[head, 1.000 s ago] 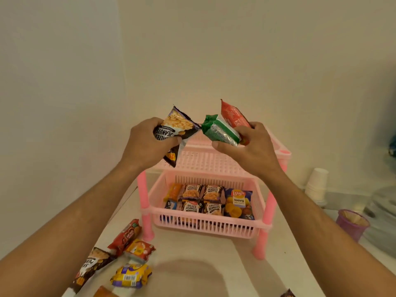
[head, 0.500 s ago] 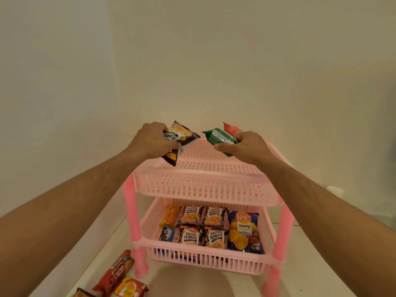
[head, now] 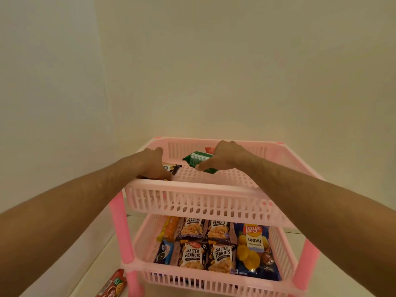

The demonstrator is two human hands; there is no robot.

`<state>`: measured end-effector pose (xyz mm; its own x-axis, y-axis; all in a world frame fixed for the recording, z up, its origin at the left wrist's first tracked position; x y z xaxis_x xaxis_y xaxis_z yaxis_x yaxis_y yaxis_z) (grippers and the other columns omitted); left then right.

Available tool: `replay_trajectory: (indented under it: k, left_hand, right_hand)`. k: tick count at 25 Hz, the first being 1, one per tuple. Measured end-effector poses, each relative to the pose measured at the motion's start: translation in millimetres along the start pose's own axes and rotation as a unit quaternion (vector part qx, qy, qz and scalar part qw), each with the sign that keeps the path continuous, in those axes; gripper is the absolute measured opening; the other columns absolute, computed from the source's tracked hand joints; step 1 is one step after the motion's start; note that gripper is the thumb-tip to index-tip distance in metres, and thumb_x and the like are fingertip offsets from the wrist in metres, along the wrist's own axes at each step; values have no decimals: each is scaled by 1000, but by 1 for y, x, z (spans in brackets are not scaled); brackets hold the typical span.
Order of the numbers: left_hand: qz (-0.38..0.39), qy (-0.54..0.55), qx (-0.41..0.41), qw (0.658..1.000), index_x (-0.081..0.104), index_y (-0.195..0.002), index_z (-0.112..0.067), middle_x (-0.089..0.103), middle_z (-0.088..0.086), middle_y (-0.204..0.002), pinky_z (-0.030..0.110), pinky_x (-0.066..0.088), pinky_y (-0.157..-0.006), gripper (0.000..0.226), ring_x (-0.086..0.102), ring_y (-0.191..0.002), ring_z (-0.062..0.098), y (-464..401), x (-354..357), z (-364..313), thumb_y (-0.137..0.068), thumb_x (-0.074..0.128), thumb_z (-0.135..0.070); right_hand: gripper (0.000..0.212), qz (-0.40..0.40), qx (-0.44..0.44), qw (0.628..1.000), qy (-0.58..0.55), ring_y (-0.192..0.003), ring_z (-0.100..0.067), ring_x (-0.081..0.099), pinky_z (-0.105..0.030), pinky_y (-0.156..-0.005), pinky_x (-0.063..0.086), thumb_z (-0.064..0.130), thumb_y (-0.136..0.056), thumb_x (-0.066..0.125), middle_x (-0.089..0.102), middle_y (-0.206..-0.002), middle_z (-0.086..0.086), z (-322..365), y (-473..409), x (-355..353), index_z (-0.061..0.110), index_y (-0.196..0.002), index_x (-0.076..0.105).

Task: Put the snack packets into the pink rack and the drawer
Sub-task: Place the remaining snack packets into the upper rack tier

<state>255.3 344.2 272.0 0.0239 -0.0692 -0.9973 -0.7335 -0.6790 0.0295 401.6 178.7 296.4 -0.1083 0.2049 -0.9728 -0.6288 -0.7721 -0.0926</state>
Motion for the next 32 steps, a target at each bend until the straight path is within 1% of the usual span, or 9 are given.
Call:
replay_trajectory:
  k: [3, 5, 11, 15, 17, 20, 24, 28, 32]
  left_hand:
    - [48, -40, 47, 997, 40, -140, -36, 58, -1, -129, 26, 43, -64, 70, 58, -89, 13, 2, 3, 1, -80, 58, -64]
    - [76, -70, 67, 992, 47, -137, -36, 58, -3, -131, 27, 43, -69, 58, 57, -93, 12, 6, 4, -1, -85, 54, -60]
    - [152, -32, 91, 984, 60, -125, -38, 70, -11, -108, 25, 53, -66, 38, 71, -82, 5, 24, -3, -2, -89, 57, -48]
    - [20, -217, 86, 972, 52, -131, -42, 64, -9, -121, 26, 40, -52, 48, 61, -83, 8, 31, -11, -7, -87, 51, -61]
    - [-72, -274, 103, 953, 57, -123, -43, 67, -10, -109, 23, 33, -47, 59, 58, -75, 8, 32, -18, -15, -78, 44, -79]
    - [-75, -113, 142, 981, 67, -98, -34, 69, -11, -97, 25, 40, -56, 67, 57, -71, 3, 28, -19, -32, -69, 40, -88]
    - [25, -32, 191, 981, 58, -125, -36, 59, -4, -131, 34, 42, -90, 59, 54, -103, 13, 24, -4, -58, -81, 47, -73]
    - [40, -8, 197, 980, 53, -132, -33, 58, -2, -134, 29, 38, -86, 50, 47, -97, 9, 21, 0, -63, -87, 58, -56]
    - [19, 19, 146, 989, 60, -120, -32, 60, -3, -125, 30, 43, -79, 48, 54, -94, 12, 18, 1, -57, -83, 57, -63]
  right_hand:
    - [77, 58, -4, 998, 3, -77, -17, 59, -27, -58, 51, 75, -65, 67, 63, -98, -1, 6, -1, 16, 14, -112, 61]
    - [80, 106, -9, 994, -2, -84, -21, 62, -33, -67, 57, 77, -66, 65, 64, -109, -2, 7, 1, 24, 13, -113, 64]
    - [77, 213, -38, 976, 31, -87, -19, 70, -36, -72, 59, 83, -75, 44, 70, -104, 0, 15, 16, 29, 21, -112, 68]
    - [52, 257, -78, 963, 14, -96, -20, 70, -41, -78, 60, 62, -92, 44, 69, -111, 1, 15, 23, 25, 24, -121, 65]
    - [35, 283, -97, 954, -5, -99, -18, 70, -41, -80, 60, 46, -97, 49, 68, -115, 2, 13, 26, 25, 27, -122, 64]
    - [27, 300, -140, 944, -23, -110, -16, 65, -44, -93, 54, 36, -96, 53, 64, -125, 5, 13, 28, 25, 34, -122, 62]
    - [20, 304, -149, 939, -52, -114, -18, 61, -46, -98, 51, 32, -97, 54, 61, -128, 4, 8, 30, 25, 47, -109, 60]
    - [33, 277, -129, 949, -83, -106, -18, 64, -43, -88, 57, 31, -93, 61, 55, -126, 4, 0, 27, 20, 39, -124, 54]
    - [32, 280, -114, 948, -101, -89, -13, 69, -36, -77, 61, 30, -90, 66, 60, -111, 5, -4, 25, 18, 34, -118, 51]
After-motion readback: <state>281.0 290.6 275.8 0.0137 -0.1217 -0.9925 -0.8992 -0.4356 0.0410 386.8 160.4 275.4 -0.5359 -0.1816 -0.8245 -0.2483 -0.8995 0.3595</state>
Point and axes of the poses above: each hand's wrist, its own y-axis away from the middle knuckle, its own x-axis out of the palm, z = x × y, the point moved 4 cm from there along -y, towards the middle knuckle
